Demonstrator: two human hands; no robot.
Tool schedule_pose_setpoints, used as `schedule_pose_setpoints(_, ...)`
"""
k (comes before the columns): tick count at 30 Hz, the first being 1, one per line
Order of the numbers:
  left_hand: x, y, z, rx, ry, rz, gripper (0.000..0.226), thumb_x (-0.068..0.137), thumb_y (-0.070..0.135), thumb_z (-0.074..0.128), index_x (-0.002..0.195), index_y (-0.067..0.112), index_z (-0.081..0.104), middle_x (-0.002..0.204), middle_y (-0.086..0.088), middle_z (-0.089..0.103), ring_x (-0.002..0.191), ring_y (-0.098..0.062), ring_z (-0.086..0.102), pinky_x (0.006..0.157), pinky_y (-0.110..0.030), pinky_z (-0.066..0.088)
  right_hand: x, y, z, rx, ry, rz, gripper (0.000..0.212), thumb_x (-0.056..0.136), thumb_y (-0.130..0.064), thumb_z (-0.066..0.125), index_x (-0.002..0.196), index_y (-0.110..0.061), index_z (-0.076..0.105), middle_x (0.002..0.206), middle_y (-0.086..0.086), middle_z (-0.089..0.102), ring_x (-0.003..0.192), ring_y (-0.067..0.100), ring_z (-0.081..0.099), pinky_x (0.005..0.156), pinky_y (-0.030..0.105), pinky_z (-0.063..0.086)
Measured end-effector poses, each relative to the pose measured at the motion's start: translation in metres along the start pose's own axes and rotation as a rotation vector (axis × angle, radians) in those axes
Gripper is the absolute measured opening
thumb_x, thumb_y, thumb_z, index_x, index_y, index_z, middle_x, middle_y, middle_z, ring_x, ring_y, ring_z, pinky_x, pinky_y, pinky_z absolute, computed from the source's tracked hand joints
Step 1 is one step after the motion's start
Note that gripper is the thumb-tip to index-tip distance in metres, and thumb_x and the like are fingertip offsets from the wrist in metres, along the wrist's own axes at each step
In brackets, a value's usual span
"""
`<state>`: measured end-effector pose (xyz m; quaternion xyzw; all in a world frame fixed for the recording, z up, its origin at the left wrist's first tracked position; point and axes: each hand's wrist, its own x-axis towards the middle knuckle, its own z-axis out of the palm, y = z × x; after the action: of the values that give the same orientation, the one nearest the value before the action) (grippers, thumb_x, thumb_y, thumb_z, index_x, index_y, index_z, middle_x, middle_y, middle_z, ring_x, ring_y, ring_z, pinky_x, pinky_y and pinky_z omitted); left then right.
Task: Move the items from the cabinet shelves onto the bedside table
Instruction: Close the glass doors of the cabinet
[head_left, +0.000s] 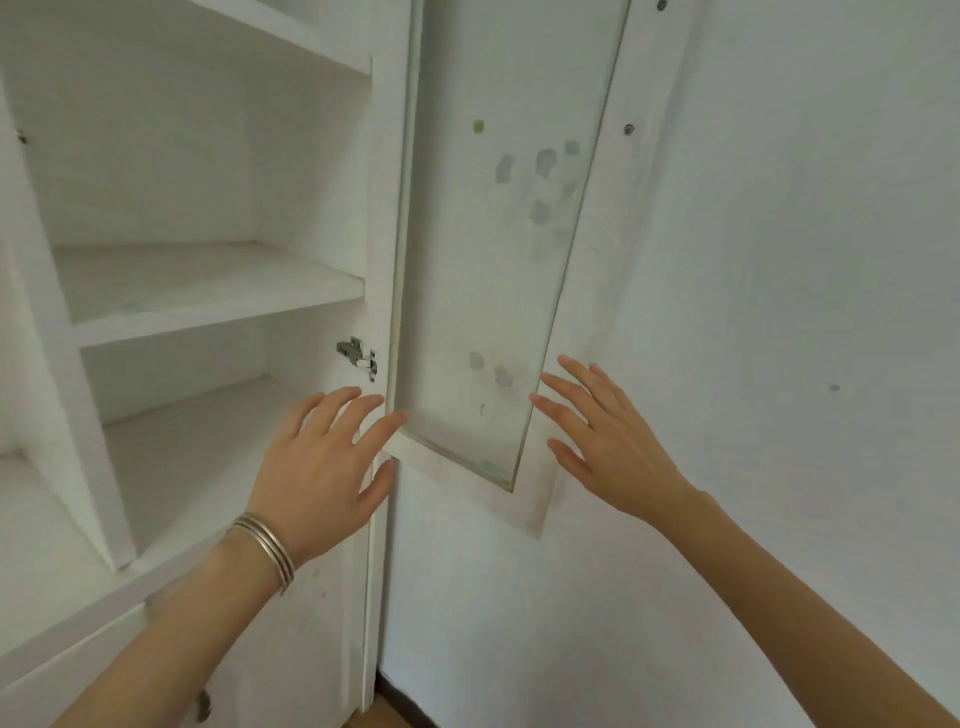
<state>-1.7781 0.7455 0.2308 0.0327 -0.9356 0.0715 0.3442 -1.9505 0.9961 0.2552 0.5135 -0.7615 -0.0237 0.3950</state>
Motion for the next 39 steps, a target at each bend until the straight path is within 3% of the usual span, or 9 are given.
schedule_pose_setpoints(6,0.047,0.026,0.026,0.066,-0.026,-0.045,0.046,0.084,0.036,0.041,0.119,0.017,0.063,0.117,-0.01,0.062,0.113,-0.032,0.055,0.096,-0.044,0.034,0.02,0.064,0.036,0.021,0.084,-0.093,0.038,0.093,-0.027,0.047,0.125,-0.009,0.055,0.137,0.013,0.049,0.138,0.029,0.026,0.114,0.046,0.021)
schedule_pose_setpoints(11,0.063,0.038,0.041,0.118,-0.031,-0.106,0.045,0.084,0.036,0.04,0.118,0.016,0.063,0.117,-0.01,0.062,0.112,-0.032,0.054,0.095,-0.044,0.034,0.037,0.098,0.064,0.012,0.169,-0.286,0.035,0.097,-0.025,0.043,0.122,-0.008,0.059,0.133,0.014,0.053,0.136,0.03,0.03,0.113,0.048,0.023)
schedule_pose_setpoints(19,0.071,0.045,0.051,0.185,-0.043,-0.189,0.045,0.084,0.035,0.04,0.118,0.017,0.063,0.116,-0.01,0.063,0.11,-0.032,0.055,0.094,-0.043,0.034,0.066,0.127,0.098,-0.048,0.422,-0.541,0.031,0.089,-0.017,0.045,0.111,-0.015,0.067,0.118,0.003,0.065,0.12,0.02,0.05,0.104,0.035,0.033)
schedule_pose_setpoints(30,0.057,0.024,0.048,0.257,-0.096,-0.262,0.046,0.085,0.037,0.039,0.118,0.017,0.063,0.116,-0.01,0.063,0.109,-0.031,0.056,0.094,-0.043,0.036,0.082,0.106,0.097,0.075,0.618,-0.655,0.039,0.08,-0.015,0.04,0.101,-0.017,0.073,0.107,-0.001,0.071,0.104,0.017,0.058,0.095,0.032,0.039)
schedule_pose_setpoints(39,0.033,-0.022,0.015,0.301,-0.069,-0.336,0.045,0.085,0.036,0.039,0.116,0.014,0.064,0.115,-0.011,0.063,0.112,-0.033,0.055,0.091,-0.047,0.039,0.098,0.033,0.068,0.225,0.741,-0.746,0.042,0.081,-0.014,0.035,0.09,-0.018,0.076,0.095,-0.004,0.073,0.096,0.012,0.062,0.095,0.027,0.037)
